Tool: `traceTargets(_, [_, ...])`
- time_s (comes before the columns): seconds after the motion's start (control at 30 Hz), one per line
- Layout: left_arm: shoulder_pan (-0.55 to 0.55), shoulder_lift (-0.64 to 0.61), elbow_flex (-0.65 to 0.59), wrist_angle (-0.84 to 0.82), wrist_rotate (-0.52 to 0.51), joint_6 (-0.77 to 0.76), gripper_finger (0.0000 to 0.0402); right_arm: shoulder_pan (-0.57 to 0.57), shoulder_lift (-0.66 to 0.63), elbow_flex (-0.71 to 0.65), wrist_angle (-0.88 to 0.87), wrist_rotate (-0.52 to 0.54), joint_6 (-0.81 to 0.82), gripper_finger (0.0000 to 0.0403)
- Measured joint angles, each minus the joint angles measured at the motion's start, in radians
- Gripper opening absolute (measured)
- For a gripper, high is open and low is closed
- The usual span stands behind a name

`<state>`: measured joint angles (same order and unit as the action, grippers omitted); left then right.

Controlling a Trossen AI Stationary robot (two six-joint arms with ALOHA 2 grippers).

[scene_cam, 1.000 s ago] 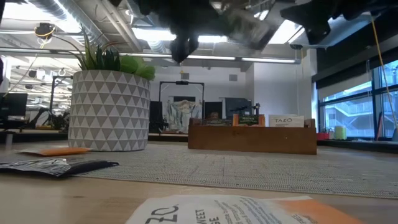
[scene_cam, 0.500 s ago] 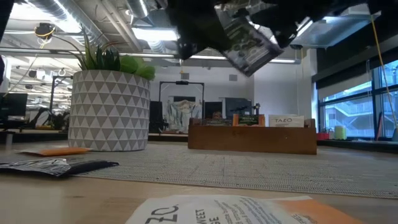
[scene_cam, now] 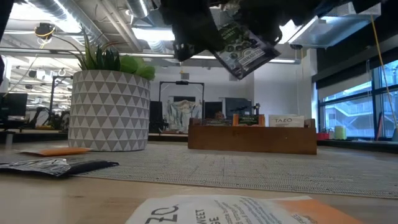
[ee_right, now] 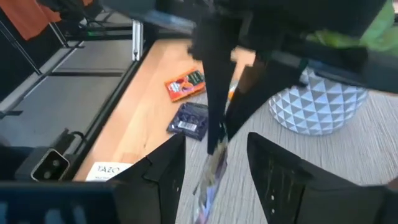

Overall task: Pick & Place Tea
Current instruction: Put the violet tea bag into the left section of the wooden organizer

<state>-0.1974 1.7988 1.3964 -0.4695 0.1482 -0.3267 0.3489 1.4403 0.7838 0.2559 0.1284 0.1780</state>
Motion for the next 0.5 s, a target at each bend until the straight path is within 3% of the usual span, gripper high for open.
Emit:
traceTargets(0.13, [0.0,0.0,0.0,-0.024,0.0,-0.001,0.0003,0.0,0.0,0.012,-0.001,-0.001,0.019,0.0155])
traceTargets(0.37, [0.0,0.0,0.0,-0.021,0.0,-0.001,0.0003,-0.009,0.025,0.016,-0.001,-0.051,0.054,0.009])
traceTargets(0.5, [0.0,0.0,0.0,-0.01,0.0,-0.001,0.0002,-0.009,0.034,0.015,-0.001,-0.051,0.052,0.0078])
